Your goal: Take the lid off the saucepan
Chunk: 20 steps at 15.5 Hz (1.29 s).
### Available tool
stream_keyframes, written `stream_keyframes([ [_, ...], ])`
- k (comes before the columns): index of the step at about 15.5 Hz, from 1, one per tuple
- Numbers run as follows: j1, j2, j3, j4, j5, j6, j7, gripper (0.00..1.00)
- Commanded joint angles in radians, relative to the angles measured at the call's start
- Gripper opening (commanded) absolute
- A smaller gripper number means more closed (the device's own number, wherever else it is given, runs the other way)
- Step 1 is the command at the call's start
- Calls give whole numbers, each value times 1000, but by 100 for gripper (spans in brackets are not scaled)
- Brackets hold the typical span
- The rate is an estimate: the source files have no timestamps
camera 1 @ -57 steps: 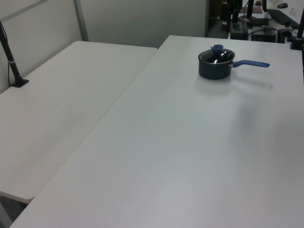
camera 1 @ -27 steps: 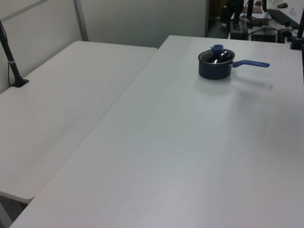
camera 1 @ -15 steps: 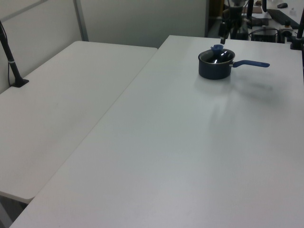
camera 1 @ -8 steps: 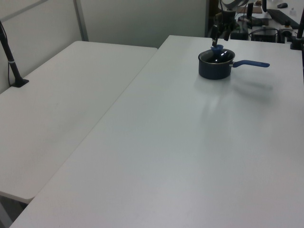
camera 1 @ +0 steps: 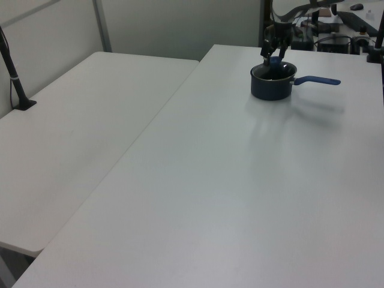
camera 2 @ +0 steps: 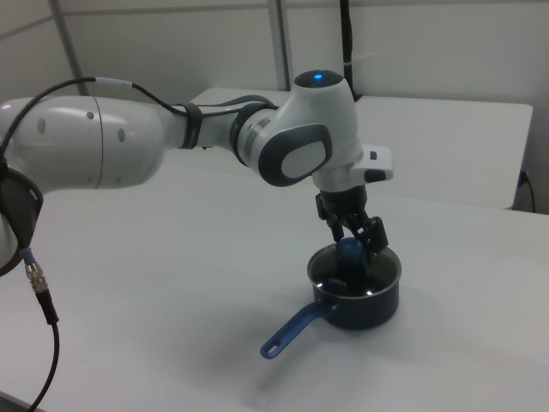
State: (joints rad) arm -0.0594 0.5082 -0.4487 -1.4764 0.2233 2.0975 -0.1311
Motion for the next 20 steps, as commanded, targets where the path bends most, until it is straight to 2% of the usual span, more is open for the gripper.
stream_keyframes([
  [1,13,10,-16,11,21,21,19,97],
  [3,15,10,-16,11,21,19,16,90],
  [6,16,1,-18,10,19,9,-2,93],
  [17,26,1,-15,4,7,-56,-27,92],
  [20,26,1,-16,4,7,-56,-27,83],
])
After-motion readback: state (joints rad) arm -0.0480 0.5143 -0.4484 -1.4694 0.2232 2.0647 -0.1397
